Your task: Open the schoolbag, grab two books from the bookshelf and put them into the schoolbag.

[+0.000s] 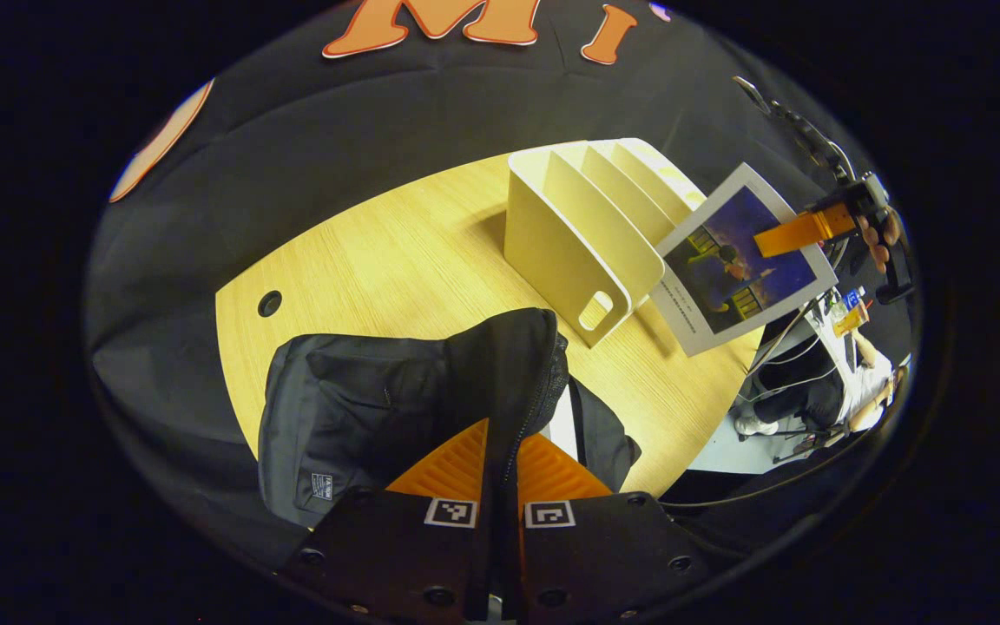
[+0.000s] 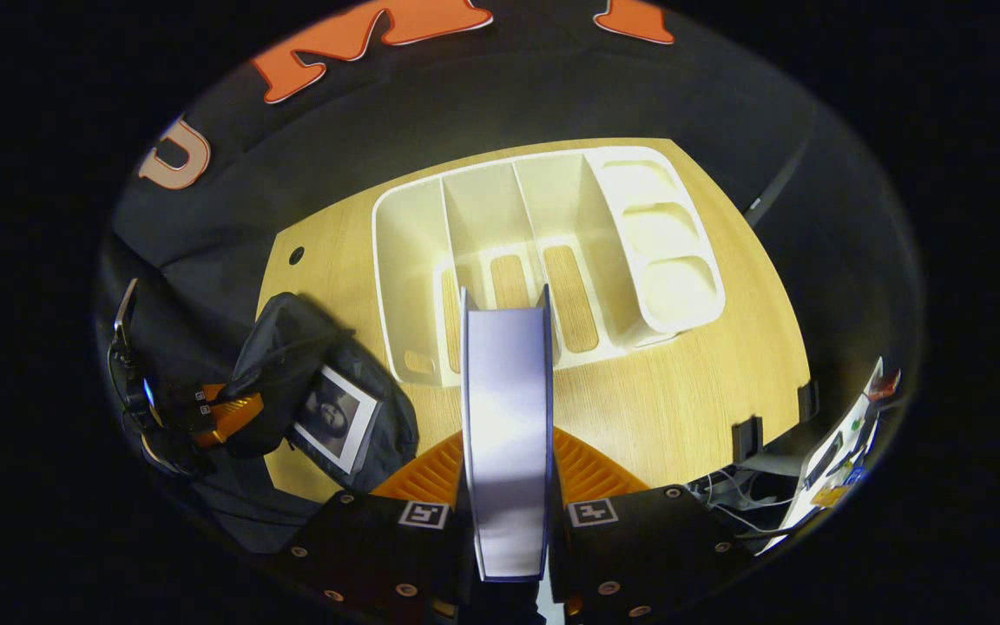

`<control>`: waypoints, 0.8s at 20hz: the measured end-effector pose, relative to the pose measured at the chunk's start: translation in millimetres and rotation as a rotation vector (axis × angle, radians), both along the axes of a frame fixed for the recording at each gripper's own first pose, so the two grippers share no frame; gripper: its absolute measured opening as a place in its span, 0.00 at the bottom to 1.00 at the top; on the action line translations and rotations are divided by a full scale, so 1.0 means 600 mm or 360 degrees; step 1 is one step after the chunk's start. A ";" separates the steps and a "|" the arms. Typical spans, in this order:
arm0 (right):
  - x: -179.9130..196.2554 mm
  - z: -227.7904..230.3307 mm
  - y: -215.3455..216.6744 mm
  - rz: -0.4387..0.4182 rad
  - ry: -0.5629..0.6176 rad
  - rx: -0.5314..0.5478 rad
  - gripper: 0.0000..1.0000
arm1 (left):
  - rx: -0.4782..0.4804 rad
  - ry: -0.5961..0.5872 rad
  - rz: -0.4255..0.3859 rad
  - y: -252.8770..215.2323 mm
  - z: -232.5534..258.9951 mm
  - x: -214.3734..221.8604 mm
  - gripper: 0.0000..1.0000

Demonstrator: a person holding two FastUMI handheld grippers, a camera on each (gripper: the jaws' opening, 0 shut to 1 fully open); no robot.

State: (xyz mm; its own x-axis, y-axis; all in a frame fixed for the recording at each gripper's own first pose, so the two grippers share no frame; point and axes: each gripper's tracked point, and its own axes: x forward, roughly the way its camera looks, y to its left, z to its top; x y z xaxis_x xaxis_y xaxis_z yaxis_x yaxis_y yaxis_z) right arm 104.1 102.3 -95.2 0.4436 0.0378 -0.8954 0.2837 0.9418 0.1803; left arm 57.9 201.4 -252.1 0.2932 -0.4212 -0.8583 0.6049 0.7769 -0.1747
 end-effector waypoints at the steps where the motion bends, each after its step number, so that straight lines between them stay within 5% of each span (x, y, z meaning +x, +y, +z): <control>1: -0.012 -0.002 0.002 -0.0022 -0.0007 0.0029 0.35 | 0.0002 -0.0006 -0.0006 0.000 0.001 -0.002 0.06; 9: -0.065 -0.005 0.028 -0.0151 -0.0094 0.0296 0.35 | 0.0041 -0.0028 -0.0014 -0.001 0.010 -0.004 0.06; 16: -0.083 0.004 0.083 -0.0085 -0.0228 0.0571 0.35 | 0.0034 -0.0038 -0.0006 -0.004 0.033 -0.004 0.06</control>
